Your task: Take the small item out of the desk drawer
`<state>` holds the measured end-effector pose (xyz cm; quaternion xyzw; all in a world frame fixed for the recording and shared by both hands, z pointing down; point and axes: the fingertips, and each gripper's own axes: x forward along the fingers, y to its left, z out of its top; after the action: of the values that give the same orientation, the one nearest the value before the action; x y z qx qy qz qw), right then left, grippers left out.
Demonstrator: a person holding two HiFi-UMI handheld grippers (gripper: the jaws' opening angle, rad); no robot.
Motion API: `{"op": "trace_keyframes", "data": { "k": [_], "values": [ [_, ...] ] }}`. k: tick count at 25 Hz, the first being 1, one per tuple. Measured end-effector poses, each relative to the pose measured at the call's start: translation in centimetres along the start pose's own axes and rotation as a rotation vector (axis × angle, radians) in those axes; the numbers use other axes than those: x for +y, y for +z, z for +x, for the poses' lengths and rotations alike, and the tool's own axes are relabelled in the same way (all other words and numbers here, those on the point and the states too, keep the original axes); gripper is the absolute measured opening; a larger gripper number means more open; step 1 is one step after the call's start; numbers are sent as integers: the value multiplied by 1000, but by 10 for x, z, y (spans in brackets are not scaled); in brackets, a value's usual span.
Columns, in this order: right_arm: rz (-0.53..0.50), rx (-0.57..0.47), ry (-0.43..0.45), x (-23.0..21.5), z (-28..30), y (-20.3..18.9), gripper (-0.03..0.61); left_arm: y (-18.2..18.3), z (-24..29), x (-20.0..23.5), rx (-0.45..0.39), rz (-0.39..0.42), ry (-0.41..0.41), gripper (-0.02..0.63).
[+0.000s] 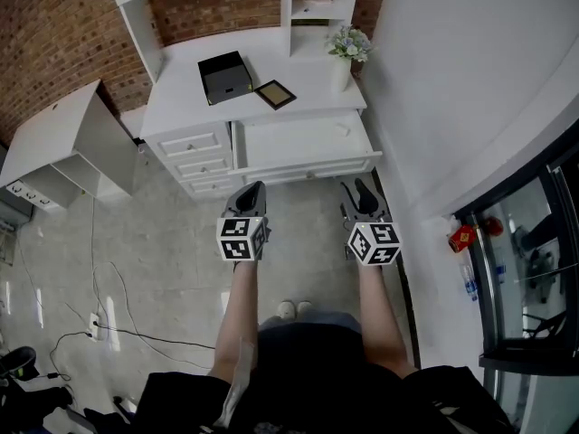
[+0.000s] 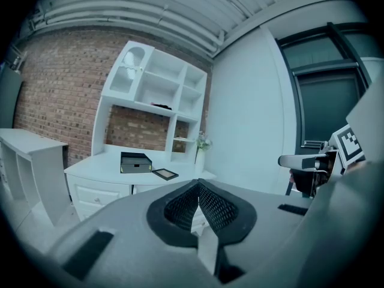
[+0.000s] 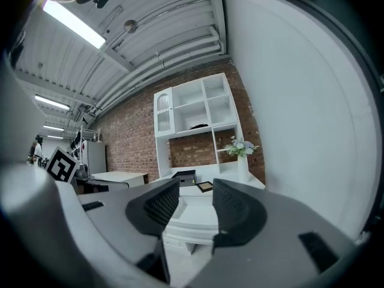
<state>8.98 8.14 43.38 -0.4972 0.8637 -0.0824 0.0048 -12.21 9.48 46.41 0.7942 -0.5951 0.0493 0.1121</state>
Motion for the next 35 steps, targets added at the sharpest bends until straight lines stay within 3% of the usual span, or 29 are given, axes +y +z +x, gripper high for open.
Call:
{"op": "trace_keyframes", "data": {
  "k": [3, 17, 35],
  "values": [
    [9, -13, -5, 6, -2, -1, 175, 2, -4, 4, -10, 10, -11, 9],
    [43, -23, -63, -18, 12, -5, 181, 1, 28, 16, 1, 10, -35, 9],
    [77, 14, -55, -111, 161, -17, 181, 0, 172, 66, 61, 15, 15, 9]
  ]
}}
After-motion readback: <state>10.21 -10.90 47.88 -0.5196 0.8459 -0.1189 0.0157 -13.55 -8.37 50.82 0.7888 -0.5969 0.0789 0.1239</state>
